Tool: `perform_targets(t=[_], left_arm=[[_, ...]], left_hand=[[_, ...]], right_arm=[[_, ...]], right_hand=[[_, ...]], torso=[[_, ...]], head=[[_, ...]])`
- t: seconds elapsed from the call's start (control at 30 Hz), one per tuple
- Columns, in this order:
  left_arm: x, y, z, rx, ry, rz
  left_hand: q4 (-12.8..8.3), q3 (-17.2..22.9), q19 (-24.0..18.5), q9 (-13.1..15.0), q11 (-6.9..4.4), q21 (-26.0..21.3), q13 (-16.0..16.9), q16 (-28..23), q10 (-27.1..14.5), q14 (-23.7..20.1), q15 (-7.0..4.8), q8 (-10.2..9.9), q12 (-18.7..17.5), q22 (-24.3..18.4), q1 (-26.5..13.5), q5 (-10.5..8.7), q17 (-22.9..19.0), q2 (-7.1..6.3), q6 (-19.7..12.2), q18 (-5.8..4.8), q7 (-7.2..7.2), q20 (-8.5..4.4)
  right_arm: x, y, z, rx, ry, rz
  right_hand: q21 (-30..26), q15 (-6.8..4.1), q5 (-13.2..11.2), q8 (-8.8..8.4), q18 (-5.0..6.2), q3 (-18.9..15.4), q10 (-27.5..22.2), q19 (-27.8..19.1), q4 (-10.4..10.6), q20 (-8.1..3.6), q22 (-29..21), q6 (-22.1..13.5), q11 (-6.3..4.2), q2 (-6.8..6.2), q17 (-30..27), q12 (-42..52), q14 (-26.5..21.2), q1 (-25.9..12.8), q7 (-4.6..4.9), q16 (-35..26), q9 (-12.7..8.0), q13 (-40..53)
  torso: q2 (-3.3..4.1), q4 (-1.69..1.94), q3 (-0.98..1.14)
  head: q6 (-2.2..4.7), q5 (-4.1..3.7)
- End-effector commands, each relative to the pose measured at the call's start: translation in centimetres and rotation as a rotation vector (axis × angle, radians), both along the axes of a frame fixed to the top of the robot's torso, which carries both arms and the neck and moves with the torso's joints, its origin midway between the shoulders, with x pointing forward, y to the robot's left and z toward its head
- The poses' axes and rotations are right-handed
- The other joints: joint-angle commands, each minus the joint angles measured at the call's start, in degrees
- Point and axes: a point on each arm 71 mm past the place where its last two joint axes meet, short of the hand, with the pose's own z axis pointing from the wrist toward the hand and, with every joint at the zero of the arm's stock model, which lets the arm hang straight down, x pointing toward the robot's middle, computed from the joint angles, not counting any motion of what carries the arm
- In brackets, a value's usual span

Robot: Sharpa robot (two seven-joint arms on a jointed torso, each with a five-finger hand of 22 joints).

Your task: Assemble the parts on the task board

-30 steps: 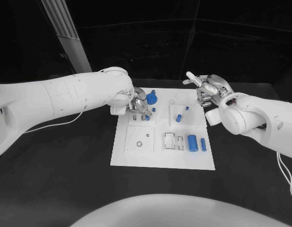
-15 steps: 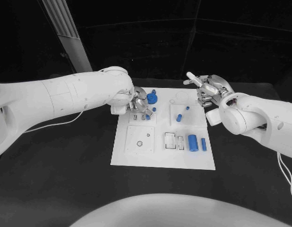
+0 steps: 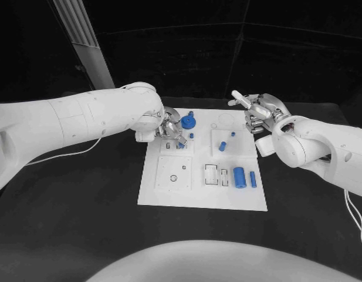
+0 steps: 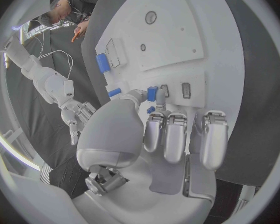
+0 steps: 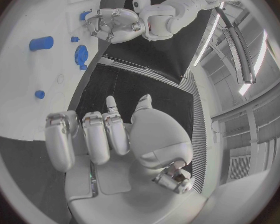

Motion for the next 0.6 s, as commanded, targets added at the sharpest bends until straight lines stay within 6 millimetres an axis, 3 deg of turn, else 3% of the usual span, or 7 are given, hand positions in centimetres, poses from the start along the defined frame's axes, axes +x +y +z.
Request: perform_targets(t=[0.03,0.6], left_arm=[[0.1,0.0,0.5,-0.022,-0.014,-0.005],[0.4,1.6,2.6,-0.007,0.03,0.031]], left_hand=[[-0.22,0.65,6.02,0.33,-0.48,0.22,15.06,0.17,6.06,6.06,-0.35,0.09,0.14,15.08,0.81,-0.15,15.09,0.03,0.57,-0.37,-0.21,-0.48],[-0.06,1.47,6.02,0.6,-0.47,0.22,15.06,0.17,6.06,6.06,-0.4,-0.14,0.14,15.08,0.37,-0.23,15.09,-0.06,0.96,-0.37,-0.17,-0.55]], right_arm=[[0.0,0.0,0.1,-0.002,-0.007,0.005],[0.0,0.0,0.0,-0.004,-0.003,0.004]], right_hand=[[0.18,-0.34,0.39,0.21,-0.41,0.35,5.96,5.94,-0.1,-0.41,15.09,-0.06,-0.28,0.01,15.09,0.15,6.16,0.63,2.44,0.14,-0.05,15.08],[0.18,-0.34,0.38,0.18,-0.41,0.36,5.96,5.94,-0.13,-0.4,15.09,-0.16,-0.27,-0.05,15.09,0.15,6.16,0.87,2.46,0.14,-0.12,15.08]], torso=[[-0.09,0.07,0.04],[0.03,-0.05,0.0]], head=[[-0.1,-0.01],[-0.13,0.41]])
